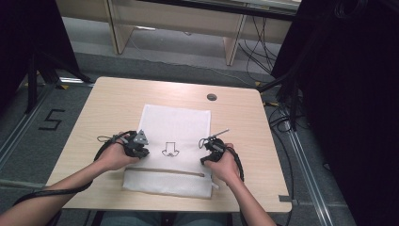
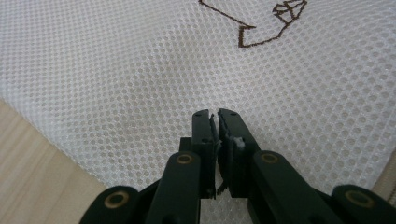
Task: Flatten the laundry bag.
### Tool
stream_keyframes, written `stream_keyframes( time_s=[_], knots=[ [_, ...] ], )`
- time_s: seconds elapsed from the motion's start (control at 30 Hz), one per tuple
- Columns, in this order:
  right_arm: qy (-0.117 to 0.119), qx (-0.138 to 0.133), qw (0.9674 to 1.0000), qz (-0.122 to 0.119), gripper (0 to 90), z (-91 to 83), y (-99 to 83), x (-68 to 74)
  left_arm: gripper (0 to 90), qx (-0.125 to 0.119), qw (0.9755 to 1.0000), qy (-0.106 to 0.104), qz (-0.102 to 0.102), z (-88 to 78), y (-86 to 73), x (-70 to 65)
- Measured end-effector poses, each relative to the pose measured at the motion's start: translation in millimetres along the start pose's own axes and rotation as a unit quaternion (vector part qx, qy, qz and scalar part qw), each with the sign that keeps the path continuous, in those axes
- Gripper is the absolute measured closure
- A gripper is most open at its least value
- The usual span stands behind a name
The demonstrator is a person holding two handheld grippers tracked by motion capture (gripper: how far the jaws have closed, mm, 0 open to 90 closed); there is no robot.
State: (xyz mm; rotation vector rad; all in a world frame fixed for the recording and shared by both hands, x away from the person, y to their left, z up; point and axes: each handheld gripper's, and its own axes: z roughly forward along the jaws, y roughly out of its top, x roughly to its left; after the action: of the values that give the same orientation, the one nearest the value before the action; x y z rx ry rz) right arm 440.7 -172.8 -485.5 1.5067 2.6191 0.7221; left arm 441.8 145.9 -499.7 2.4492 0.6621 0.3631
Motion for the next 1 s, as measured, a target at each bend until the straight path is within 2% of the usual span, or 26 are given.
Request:
stream_keyframes(
  time_s=[0.03, 0.1, 0.13, 0.17, 0.2, 0.23, 0.3, 0.37, 0.43, 0.47, 0.53, 0.6, 0.67, 0.77, 0.8, 0.83, 0.9, 0.93, 1.0],
  knots=[
    [0.002, -0.001, 1.0000, 0.006, 87.2, 0.2, -0.5, -0.3, 83.3, 0.000, 1.0000, 0.000, 0.000, 0.0, 0.0, 0.0],
    [0.004, -0.008, 0.9999, 0.005, 83.8, -0.1, -1.4, -0.8, 80.4, -0.005, 1.0000, 0.003, -0.003, -1.1, -1.6, 0.6],
    [0.004, -0.008, 0.9999, 0.005, 83.8, -0.1, -1.4, -0.8, 80.4, -0.003, 0.9999, 0.001, -0.013, -1.3, -2.1, 1.0],
    [0.001, -0.011, 0.9999, 0.002, 81.9, -1.2, -1.6, -0.4, 77.7, 0.001, 0.9999, -0.001, -0.010, -3.5, -2.4, 1.8],
    [-0.002, -0.013, 0.9999, -0.002, 80.5, -2.8, -1.6, -0.2, 75.5, -0.011, 0.9999, 0.006, -0.011, -3.3, -3.8, 1.4],
    [0.000, -0.020, 0.9998, -0.004, 79.7, -5.1, -1.5, -0.1, 74.1, -0.001, 0.9999, 0.000, -0.014, -5.2, -4.6, 2.0],
    [0.000, -0.041, 0.9991, -0.008, 76.7, -15.3, -2.5, -1.1, 70.8, -0.011, 0.9997, -0.004, -0.024, -8.7, -7.7, 0.3],
    [-0.006, -0.050, 0.9987, -0.008, 75.8, -21.4, -5.5, -1.8, 70.1, -0.019, 0.9994, -0.001, -0.029, -11.8, -9.5, -1.2],
    [-0.007, -0.051, 0.9986, -0.010, 75.3, -24.3, -7.5, -2.1, 69.3, -0.014, 0.9995, -0.005, -0.029, -14.1, -9.7, -1.4],
    [-0.008, -0.055, 0.9984, -0.011, 74.9, -26.3, -9.9, -2.5, 69.3, -0.019, 0.9995, -0.005, -0.024, -15.3, -10.3, -2.0],
    [-0.010, -0.064, 0.9977, -0.017, 74.5, -32.2, -16.8, -4.9, 66.9, -0.030, 0.9991, -0.004, -0.031, -19.5, -11.3, -5.3],
    [-0.005, -0.071, 0.9974, -0.012, 74.7, -35.8, -20.6, -5.2, 65.1, -0.034, 0.9990, -0.002, -0.027, -23.4, -12.3, -7.2],
    [-0.001, -0.067, 0.9976, -0.017, 75.1, -39.2, -24.1, -4.8, 64.8, -0.031, 0.9992, -0.008, -0.025, -26.3, -15.3, -10.4],
    [-0.003, -0.055, 0.9981, -0.027, 82.0, -43.0, -30.6, 0.6, 65.9, -0.021, 0.9995, -0.012, -0.022, -27.0, -19.0, -13.7],
    [-0.003, -0.048, 0.9983, -0.033, 85.0, -43.0, -32.5, 2.7, 66.2, -0.017, 0.9997, -0.013, -0.011, -26.7, -20.2, -15.3],
    [-0.003, -0.048, 0.9983, -0.033, 85.0, -43.0, -32.5, 2.7, 66.4, -0.017, 0.9997, -0.013, -0.011, -26.7, -20.2, -15.3],
    [0.006, -0.016, 0.9990, -0.041, 90.0, -37.3, -36.2, 8.8, 66.8, -0.012, 0.9997, -0.017, -0.015, -25.0, -19.5, -16.3],
    [0.007, -0.006, 0.9989, -0.045, 90.0, -34.0, -36.5, 9.9, 66.9, -0.005, 0.9998, -0.016, -0.011, -22.7, -19.2, -17.4],
    [0.006, 0.004, 0.9987, -0.051, 90.0, -31.0, -36.3, 10.5, 66.9, -0.003, 0.9998, -0.019, -0.008, -22.2, -19.3, -18.1]
  ],
)
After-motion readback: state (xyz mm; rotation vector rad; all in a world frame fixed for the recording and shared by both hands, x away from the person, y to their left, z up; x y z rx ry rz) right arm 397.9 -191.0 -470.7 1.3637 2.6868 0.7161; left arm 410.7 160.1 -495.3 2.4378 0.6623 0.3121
